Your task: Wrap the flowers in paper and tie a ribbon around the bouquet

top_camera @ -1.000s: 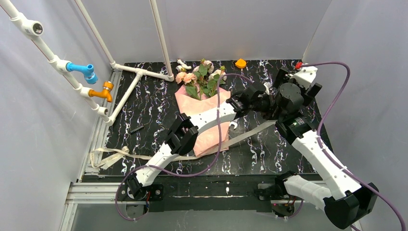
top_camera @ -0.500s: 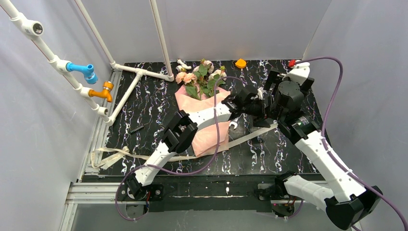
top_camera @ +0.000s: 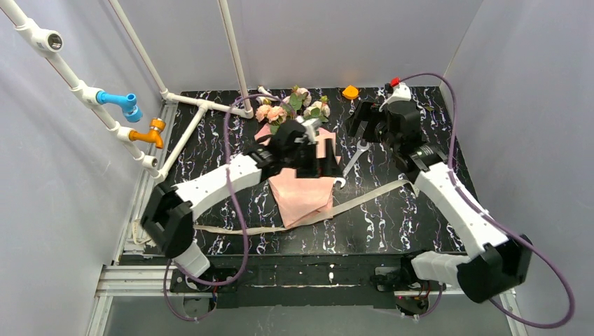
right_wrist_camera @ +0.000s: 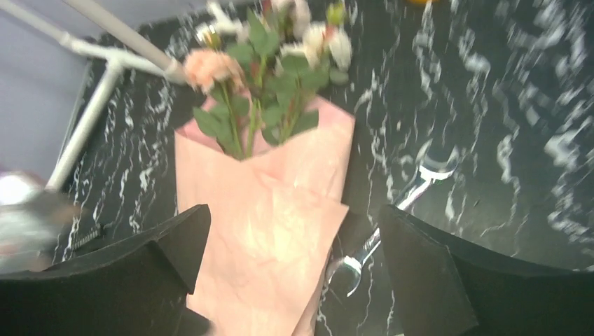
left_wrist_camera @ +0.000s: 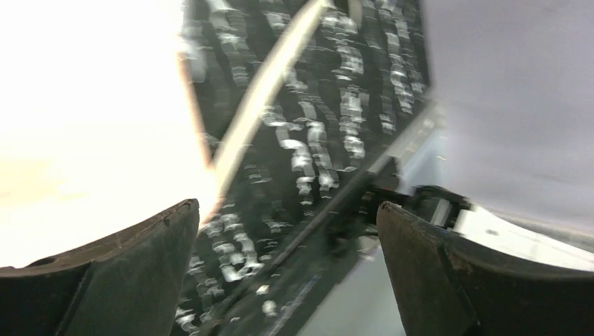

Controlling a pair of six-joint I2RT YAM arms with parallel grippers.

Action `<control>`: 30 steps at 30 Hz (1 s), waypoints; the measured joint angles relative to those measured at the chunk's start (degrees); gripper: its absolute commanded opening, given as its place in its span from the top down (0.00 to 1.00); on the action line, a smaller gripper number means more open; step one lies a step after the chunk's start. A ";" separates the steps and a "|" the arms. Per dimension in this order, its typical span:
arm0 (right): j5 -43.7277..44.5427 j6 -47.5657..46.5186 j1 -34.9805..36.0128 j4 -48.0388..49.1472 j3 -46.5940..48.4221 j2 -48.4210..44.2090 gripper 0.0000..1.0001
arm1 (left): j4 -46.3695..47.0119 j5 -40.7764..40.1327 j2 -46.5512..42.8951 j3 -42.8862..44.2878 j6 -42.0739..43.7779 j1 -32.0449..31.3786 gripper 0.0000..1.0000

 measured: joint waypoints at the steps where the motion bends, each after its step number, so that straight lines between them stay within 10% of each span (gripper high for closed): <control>1: -3.61 1.46 -2.12 0.28 -0.79 1.64 0.02 | -1.38 -1.90 -2.78 -3.21 1.97 1.42 0.02; 12: -28.61 8.83 -7.85 6.16 -4.98 24.50 0.02 | -9.35 -14.56 -11.72 -10.78 13.94 16.28 0.02; 30: -41.55 10.19 -9.88 17.51 -1.11 41.66 0.04 | 0.31 -8.70 6.16 -10.75 18.64 31.69 0.02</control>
